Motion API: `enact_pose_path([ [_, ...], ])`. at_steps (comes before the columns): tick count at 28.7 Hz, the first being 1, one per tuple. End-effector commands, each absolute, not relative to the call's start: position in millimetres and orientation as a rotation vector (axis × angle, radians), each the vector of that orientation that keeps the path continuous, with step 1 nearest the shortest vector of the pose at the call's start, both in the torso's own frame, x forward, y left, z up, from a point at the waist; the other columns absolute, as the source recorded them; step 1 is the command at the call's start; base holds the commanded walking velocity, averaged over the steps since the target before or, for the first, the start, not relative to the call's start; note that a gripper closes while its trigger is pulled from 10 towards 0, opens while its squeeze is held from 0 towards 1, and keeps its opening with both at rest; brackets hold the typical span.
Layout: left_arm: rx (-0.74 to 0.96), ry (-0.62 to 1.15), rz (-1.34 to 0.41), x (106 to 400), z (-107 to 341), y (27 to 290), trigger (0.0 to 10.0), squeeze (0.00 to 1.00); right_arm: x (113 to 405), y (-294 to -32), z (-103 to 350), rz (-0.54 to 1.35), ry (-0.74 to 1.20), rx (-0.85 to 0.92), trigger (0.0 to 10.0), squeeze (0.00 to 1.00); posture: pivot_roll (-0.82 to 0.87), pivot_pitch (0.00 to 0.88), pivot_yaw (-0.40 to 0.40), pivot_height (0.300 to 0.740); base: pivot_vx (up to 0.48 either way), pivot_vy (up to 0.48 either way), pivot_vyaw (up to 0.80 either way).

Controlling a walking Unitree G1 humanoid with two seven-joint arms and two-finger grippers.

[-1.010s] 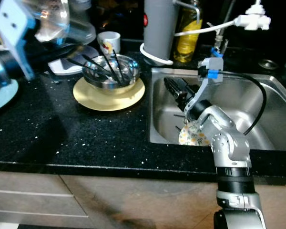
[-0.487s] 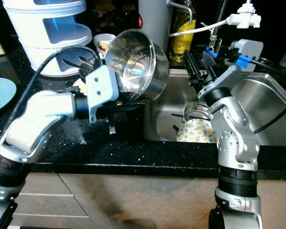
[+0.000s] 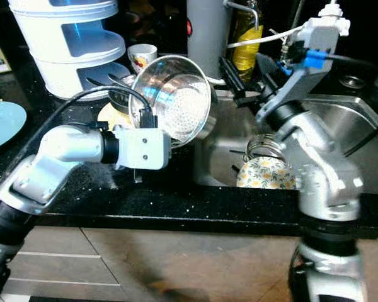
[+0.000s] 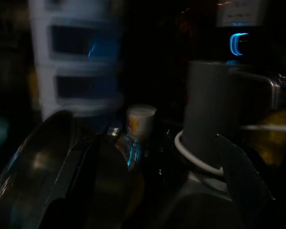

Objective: Kitchen organization

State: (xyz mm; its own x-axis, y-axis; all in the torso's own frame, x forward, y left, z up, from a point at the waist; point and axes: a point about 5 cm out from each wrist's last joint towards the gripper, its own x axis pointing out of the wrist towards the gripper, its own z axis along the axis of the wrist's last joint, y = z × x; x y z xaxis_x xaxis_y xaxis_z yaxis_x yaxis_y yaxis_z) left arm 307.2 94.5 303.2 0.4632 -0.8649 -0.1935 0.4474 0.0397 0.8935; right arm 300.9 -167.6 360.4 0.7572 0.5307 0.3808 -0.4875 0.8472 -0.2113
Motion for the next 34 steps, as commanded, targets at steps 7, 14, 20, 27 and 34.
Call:
enact_pose_path([
  [7, 1.190, -0.492, -1.072, 307, 304, 92, 0.0, 0.00, 302, -165, 332, 0.552, -0.252, -0.482, 10.0, 0.00, -0.03, 0.145, -0.012, 0.740, 0.000, 0.000, 0.00],
  [14, 1.219, -0.505, -1.068, 309, 306, 91, 0.0, 0.00, 304, -162, 332, 0.562, -0.218, -0.338, 10.0, 0.00, -0.03, 0.147, -0.012, 0.740, 0.000, 0.000, 0.00],
  [20, 1.242, -0.517, -1.076, 309, 306, 88, 0.0, 0.00, 305, -158, 344, 0.568, -0.254, 0.002, 10.0, 0.00, -0.03, 0.149, -0.011, 0.740, 0.000, 0.000, 0.00],
  [27, 1.247, -0.518, -1.079, 309, 305, 87, 0.0, 0.00, 305, -154, 351, 0.602, -0.259, 0.154, 10.0, 0.00, -0.03, 0.149, -0.009, 0.740, 0.000, 0.000, 0.00],
  [34, 1.257, -0.521, -1.080, 310, 304, 87, 0.0, 0.00, 303, -155, 341, 0.577, -0.157, 0.037, 10.0, 0.00, -0.03, 0.149, -0.008, 0.740, 0.000, 0.000, 0.00],
])
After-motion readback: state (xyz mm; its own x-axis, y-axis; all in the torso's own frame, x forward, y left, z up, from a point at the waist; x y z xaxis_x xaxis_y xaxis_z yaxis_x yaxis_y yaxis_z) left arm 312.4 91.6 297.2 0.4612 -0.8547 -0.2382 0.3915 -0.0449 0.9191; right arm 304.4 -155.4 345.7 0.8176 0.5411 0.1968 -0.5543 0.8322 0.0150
